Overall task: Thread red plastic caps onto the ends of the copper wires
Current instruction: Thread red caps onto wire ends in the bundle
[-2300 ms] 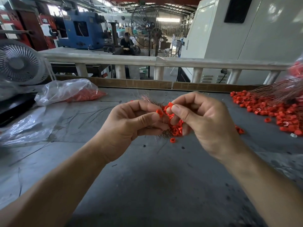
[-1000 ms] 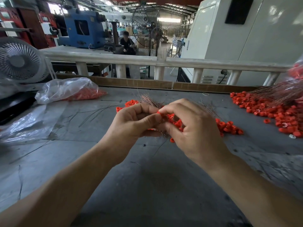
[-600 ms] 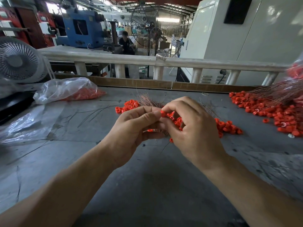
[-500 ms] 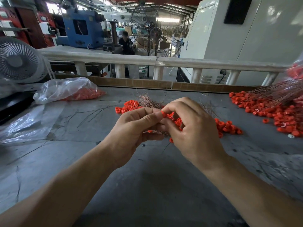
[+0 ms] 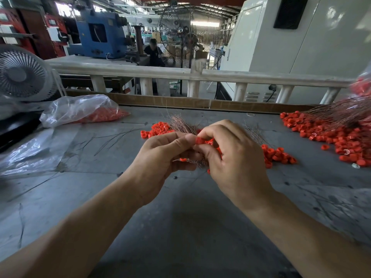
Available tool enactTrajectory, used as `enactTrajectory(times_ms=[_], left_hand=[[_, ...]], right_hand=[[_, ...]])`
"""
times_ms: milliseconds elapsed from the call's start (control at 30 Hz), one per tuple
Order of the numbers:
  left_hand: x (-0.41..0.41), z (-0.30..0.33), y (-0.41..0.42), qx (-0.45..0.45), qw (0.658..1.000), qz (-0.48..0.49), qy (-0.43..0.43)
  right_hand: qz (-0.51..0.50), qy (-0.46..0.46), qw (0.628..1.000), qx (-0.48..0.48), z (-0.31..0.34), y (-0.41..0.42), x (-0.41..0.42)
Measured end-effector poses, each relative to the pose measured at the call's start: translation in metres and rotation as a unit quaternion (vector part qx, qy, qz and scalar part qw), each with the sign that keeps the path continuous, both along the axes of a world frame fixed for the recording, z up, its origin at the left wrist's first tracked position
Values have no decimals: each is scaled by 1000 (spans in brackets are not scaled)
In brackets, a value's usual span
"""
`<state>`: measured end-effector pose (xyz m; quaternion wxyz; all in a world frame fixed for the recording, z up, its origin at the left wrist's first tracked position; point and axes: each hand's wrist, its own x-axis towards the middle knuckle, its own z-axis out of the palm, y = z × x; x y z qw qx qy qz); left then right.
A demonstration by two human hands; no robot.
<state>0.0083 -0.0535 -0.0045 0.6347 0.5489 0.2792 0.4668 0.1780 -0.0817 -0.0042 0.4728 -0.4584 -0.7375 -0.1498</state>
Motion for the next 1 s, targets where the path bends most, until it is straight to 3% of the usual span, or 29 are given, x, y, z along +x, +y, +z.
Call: enactTrajectory(times_ms=[467,667,1000], left_hand=[[1,2,-2,50,997,18,52],[-1,6,-2,47,998,24,26],[-3,5,-1,33,999,23,8]], right_hand=[[28,3,1000,6,5,1,6],[43,-36,997,51,7,0,6],[105,12,994,-10,2,1,4]])
